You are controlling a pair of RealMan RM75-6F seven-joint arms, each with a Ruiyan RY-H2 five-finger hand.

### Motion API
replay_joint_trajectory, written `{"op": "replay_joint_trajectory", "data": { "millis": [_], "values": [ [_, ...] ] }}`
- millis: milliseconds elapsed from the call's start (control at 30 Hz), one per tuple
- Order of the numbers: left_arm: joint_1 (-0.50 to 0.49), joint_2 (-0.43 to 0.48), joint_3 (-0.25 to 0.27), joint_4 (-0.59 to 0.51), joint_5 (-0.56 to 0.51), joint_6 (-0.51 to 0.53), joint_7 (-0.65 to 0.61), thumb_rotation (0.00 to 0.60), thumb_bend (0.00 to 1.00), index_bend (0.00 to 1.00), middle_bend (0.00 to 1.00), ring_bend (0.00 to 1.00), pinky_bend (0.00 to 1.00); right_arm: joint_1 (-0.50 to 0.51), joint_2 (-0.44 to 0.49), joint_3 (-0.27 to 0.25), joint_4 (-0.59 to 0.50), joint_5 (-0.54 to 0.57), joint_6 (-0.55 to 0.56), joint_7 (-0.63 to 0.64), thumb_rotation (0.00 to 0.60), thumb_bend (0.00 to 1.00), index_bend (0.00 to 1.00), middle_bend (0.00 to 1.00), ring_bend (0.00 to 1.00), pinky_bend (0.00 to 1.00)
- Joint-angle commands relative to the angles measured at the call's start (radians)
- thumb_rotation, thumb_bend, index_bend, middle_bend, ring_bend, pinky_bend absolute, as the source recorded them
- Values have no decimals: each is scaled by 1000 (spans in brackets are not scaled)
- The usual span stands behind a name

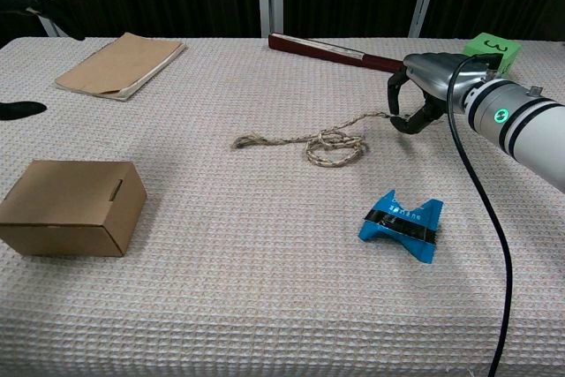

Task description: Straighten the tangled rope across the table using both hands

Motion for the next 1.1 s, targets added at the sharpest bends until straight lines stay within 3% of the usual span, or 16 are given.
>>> {"op": "replay_joint_trajectory", "data": {
  "millis": [33,333,567,867,1100],
  "values": [
    [-7,-3,-6,-1,-11,-12,4,600,232,269,208,126,133,-2,4,-1,-1,-1,2,2,600,484,647,327,110,97],
    [-141,-72,-116,40,-150,-176,37,600,229,318,204,126,133,-4,64,15,-50,-2,19,-8,600,485,648,327,110,96],
    [-321,-265,-209,235,-333,-356,109,600,311,378,204,126,132,-5,130,40,-107,34,37,-35,600,486,648,326,110,89],
    [-459,-485,-236,483,-489,-467,155,600,291,400,204,125,132,-18,174,33,-131,70,53,-57,600,487,648,325,110,83],
    [-499,-598,-231,588,-501,-462,140,600,290,424,204,125,130,-25,166,21,-109,79,46,-33,600,488,648,324,110,79]
  ]
}}
